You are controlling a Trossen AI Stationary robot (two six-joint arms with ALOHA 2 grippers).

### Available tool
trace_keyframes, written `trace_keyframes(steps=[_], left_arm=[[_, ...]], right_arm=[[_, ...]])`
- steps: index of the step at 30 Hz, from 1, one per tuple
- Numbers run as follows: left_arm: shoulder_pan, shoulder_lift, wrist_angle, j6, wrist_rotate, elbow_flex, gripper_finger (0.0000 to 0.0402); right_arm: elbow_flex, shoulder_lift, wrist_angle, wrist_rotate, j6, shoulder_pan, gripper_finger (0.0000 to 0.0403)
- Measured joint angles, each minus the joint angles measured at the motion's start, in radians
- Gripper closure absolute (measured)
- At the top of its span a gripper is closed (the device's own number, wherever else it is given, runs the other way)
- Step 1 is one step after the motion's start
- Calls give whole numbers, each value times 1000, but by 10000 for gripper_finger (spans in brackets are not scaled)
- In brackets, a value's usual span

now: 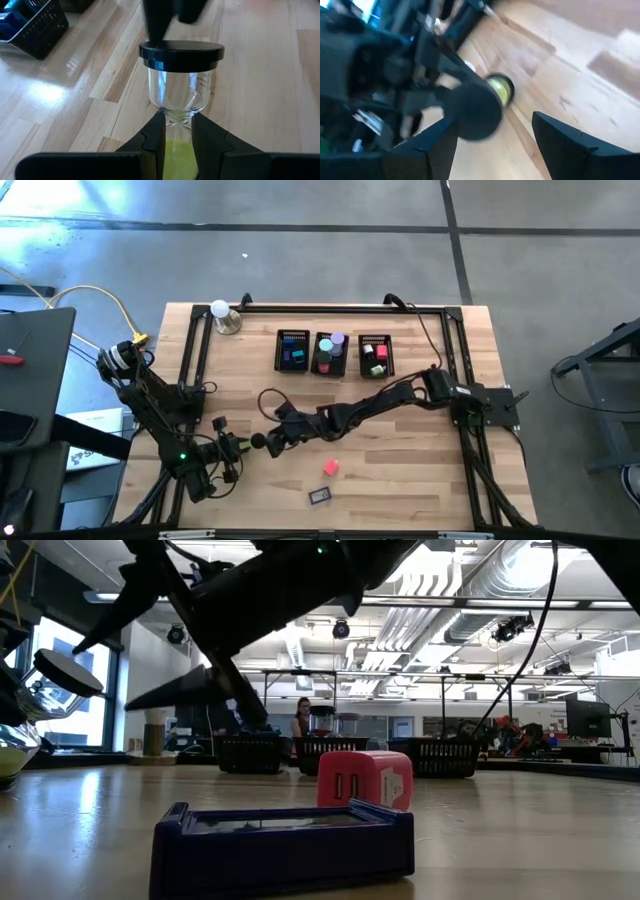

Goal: Pick & Place Office items
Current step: Put the light green hourglass into the black bin

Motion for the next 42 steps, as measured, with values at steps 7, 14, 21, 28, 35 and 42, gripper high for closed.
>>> trace_keyframes(steps=[7,14,21,28,35,42], left_arm=[[0,0,0,0,0,0,335],[6,0,-1,0,-3,0,335],[13,0,-1,3,-1,0,335],[13,0,-1,3,0,0,335],[13,0,0,2,0,0,335],[34,0,12,29,2,0,335]], right_arm=[[1,-1,44,-18,-2,-8,160],[1,-1,34,-7,-3,-9,160],[1,-1,59,-13,-6,-5,160],[1,-1,64,-15,-54,8,160],[1,-1,41,-14,-21,12,160],[1,-1,42,-10,-6,10,160]])
